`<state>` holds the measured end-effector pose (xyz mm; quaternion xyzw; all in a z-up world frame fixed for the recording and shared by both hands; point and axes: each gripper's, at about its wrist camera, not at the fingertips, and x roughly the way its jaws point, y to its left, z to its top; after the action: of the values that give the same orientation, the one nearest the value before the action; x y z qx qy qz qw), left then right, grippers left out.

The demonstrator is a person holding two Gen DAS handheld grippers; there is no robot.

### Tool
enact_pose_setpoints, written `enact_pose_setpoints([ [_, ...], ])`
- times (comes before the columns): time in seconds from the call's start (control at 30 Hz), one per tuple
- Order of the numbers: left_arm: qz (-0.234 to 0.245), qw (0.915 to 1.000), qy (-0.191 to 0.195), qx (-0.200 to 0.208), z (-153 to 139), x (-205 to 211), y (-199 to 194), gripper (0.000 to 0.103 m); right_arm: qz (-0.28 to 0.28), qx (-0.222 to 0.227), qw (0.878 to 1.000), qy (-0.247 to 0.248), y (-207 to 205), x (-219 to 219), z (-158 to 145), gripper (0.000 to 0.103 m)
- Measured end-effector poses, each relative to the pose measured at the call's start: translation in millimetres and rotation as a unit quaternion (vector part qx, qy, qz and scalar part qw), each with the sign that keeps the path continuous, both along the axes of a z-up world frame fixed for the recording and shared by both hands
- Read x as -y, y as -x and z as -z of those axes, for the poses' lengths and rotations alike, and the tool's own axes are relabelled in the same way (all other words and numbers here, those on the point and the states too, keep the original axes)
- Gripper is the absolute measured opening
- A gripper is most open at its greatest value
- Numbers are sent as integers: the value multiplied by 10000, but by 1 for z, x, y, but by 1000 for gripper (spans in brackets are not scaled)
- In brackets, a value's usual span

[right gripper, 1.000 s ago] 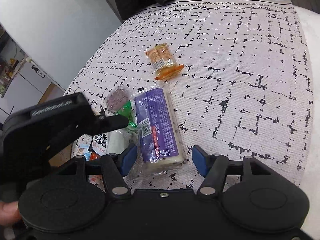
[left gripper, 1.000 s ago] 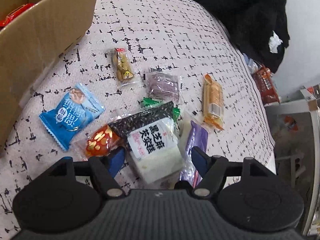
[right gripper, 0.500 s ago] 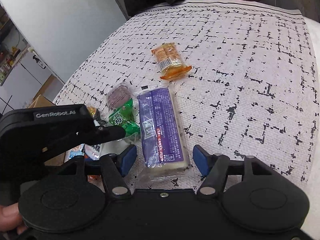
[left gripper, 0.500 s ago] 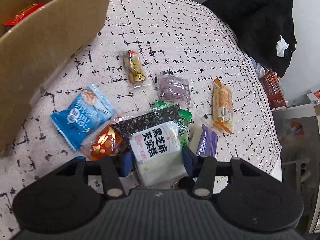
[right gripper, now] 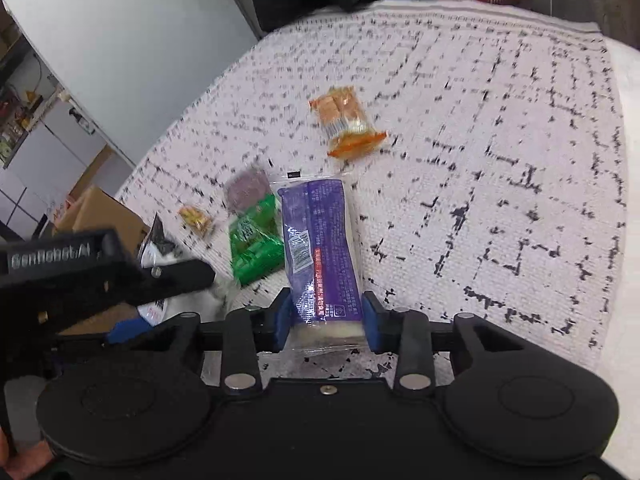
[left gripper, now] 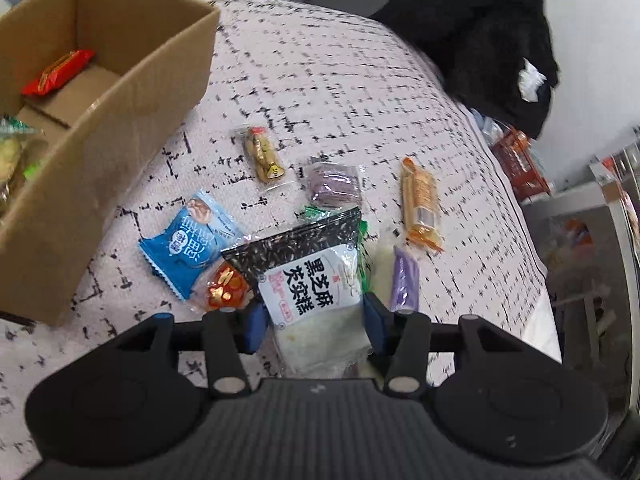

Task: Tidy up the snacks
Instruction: 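Carry purple bar and white pack over the box and open both tools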

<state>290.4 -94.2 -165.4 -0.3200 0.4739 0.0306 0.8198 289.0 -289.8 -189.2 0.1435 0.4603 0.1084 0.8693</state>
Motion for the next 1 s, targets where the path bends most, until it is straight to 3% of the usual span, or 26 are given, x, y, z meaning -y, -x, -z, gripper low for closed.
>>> enact_pose_setpoints([
  [0.43, 539, 9962, -345, 597, -54, -18, 31, 49, 121, 370, 9988, -280, 28, -16, -54, 35],
  [0.77, 671, 9905, -607, 1033, -89, -47, 51, 49, -39, 645, 9972, -385, 42, -49, -92, 35],
  [1.0, 501, 9883, -776, 1212, -103, -82, 63, 49, -293, 830, 9950, -465, 50, -81, -111, 35],
])
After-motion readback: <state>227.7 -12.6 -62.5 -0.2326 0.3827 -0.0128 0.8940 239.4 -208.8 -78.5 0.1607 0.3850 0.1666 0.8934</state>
